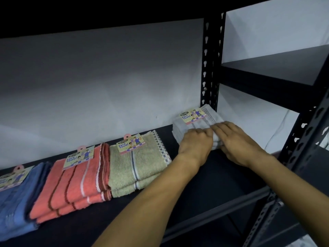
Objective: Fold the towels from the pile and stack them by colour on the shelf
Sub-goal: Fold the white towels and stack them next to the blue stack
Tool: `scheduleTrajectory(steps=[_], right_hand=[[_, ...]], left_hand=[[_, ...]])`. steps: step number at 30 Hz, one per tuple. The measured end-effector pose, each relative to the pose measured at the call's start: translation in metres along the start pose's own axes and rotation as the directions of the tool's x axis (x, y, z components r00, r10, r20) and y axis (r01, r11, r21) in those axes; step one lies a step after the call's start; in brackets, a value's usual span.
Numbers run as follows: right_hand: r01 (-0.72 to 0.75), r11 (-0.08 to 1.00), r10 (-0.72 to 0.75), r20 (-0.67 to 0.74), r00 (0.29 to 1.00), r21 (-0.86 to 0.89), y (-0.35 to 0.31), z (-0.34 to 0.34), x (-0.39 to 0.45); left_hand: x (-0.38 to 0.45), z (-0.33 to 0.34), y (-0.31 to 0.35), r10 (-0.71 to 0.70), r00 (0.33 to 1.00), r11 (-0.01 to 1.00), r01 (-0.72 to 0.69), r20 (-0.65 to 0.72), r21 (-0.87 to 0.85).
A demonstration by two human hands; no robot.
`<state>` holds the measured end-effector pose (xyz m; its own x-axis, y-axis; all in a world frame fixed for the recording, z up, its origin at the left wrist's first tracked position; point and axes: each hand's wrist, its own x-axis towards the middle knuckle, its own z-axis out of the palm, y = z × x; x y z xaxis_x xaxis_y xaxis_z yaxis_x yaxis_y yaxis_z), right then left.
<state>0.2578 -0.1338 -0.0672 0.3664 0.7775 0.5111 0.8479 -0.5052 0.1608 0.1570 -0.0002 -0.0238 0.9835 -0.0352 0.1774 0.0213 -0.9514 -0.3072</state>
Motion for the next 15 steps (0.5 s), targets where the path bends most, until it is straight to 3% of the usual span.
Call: scheduleTrajectory(steps=[7,11,13,14,15], right_hand=[[0.018,0.999,-0.018,0.002,1.000,-0.031,-0.035,-0.018,-0.029],[0.006,1.000,-0.006,0.074,0.997,0.003,-0.037,-0.026,-0.032],[-0.067,0.984,0.052,0.094,0.994,0.163,-0.032,-0.035,-0.027],[-0.165,0.926,0.134,0.111,0.985,0.341,-0.031,-0.044,-0.022],[-0.292,0.785,0.248,0.156,0.956,0.547,-0.030,-0.053,-0.015]], left_hand=[[-0.045,-0.004,0.008,-0.034,0.999,0.999,0.034,0.020,-0.019],[-0.054,-0.003,0.008,-0.058,0.998,0.998,0.058,0.000,-0.009],[-0.056,-0.004,0.010,-0.084,0.996,0.996,0.085,-0.014,0.027],[-0.057,-0.005,0.012,-0.106,0.994,0.993,0.107,-0.028,0.047],[-0.058,-0.007,0.014,-0.130,0.990,0.989,0.133,-0.048,0.060]])
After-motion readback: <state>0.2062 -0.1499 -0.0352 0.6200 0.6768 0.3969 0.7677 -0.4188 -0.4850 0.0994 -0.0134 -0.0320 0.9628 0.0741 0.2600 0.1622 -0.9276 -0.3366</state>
